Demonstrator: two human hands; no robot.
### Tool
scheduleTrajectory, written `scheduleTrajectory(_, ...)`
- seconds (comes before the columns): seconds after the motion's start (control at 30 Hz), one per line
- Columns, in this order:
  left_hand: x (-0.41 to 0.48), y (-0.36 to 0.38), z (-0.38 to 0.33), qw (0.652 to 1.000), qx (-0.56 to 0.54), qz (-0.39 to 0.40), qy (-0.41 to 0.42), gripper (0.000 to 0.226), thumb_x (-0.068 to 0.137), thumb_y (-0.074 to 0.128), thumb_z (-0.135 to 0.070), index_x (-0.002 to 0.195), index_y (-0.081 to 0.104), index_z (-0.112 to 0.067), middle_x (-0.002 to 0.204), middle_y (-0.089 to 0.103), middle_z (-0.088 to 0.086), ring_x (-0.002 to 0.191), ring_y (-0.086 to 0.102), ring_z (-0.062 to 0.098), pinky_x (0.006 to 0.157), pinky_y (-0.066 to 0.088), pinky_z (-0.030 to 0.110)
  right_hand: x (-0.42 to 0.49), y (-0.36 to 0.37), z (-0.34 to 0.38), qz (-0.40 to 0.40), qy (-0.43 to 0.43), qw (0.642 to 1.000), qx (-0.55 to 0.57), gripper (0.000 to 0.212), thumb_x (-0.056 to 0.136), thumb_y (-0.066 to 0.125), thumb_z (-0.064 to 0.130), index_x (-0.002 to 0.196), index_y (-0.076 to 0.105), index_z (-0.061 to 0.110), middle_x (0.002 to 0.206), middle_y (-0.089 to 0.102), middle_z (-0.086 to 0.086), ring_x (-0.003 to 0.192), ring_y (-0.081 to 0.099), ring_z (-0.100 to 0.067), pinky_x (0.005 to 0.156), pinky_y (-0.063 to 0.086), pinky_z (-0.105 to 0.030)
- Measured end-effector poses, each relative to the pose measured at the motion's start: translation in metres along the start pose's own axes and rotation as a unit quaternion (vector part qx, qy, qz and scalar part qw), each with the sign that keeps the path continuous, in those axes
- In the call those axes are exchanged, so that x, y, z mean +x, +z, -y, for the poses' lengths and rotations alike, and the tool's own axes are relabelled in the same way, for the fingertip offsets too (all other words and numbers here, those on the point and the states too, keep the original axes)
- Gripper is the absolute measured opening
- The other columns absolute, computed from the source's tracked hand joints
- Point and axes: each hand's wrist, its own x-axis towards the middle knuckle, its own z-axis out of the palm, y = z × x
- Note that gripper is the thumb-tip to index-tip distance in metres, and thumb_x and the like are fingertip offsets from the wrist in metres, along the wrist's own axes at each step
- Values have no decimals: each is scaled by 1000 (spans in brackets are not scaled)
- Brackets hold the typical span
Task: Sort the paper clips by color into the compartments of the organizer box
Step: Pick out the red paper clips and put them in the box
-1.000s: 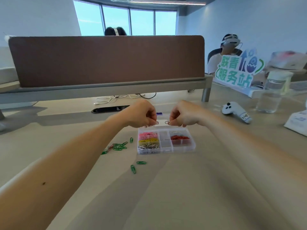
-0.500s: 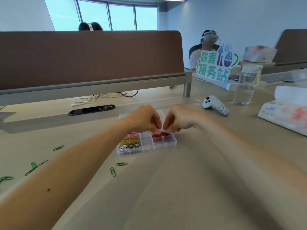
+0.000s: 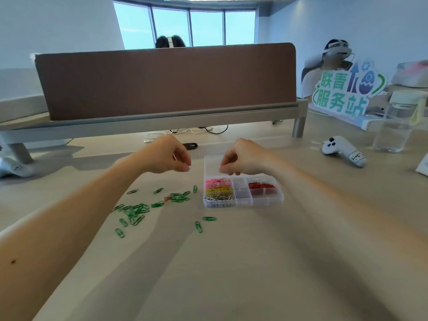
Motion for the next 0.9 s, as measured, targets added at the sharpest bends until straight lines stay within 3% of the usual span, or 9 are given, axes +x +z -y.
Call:
scheduleTrajectory(0.13,-31,-1,34,995,47,58,-62,6,80,74,-23,85,72,-25,81,69,-12,78,62,4,69,48,17,20,25,29,26,-53,998,-10,15,86,70,20,98,76,12,80,65,11,76,63,-5,72,50,-23)
scheduleTrajectory(0.23,-44,14,43,993,54,74,-80,16,79,74,-36,86,73,-21,84,70,-10,80,63,9,68,45,17,30,41,43,47,-75,996,-8,16,87,70,22,100,76,14,85,68,9,82,65,-6,77,53,-25)
scheduleTrajectory(0.33,-48,27,47,991,44,74,-98,22,76,74,-44,79,74,-22,84,71,-9,81,63,8,76,49,23,35,50,49,58,-83,995,-7,20,88,68,24,103,74,12,93,71,5,82,64,-5,76,51,-23)
scheduleTrajectory(0.47,-51,30,47,992,31,73,-102,17,81,72,-34,87,76,-19,89,72,-7,84,64,10,81,50,26,36,52,49,62,-87,994,-15,21,90,66,25,105,74,12,93,70,5,75,60,2,65,44,-16)
scheduleTrajectory(0.67,-48,27,33,995,33,45,-86,11,86,68,-28,86,73,-18,85,71,-6,81,64,12,67,44,18,26,38,40,30,-91,995,-12,17,90,67,25,99,76,13,88,70,6,76,61,1,66,46,-17)
scheduleTrajectory(0.8,-32,29,0,999,11,16,-30,12,89,64,-22,92,72,-14,88,69,-4,82,63,12,66,44,16,8,12,20,-26,-59,998,-5,17,91,65,23,93,77,11,80,67,9,70,58,0,63,44,-16)
scheduleTrajectory(0.9,-12,40,-34,1000,-4,-1,16,13,90,63,-22,92,72,-12,85,68,-4,78,62,11,70,49,19,-11,-4,-6,-77,-20,997,-4,17,91,65,22,94,77,11,86,70,5,71,58,1,61,42,-15)
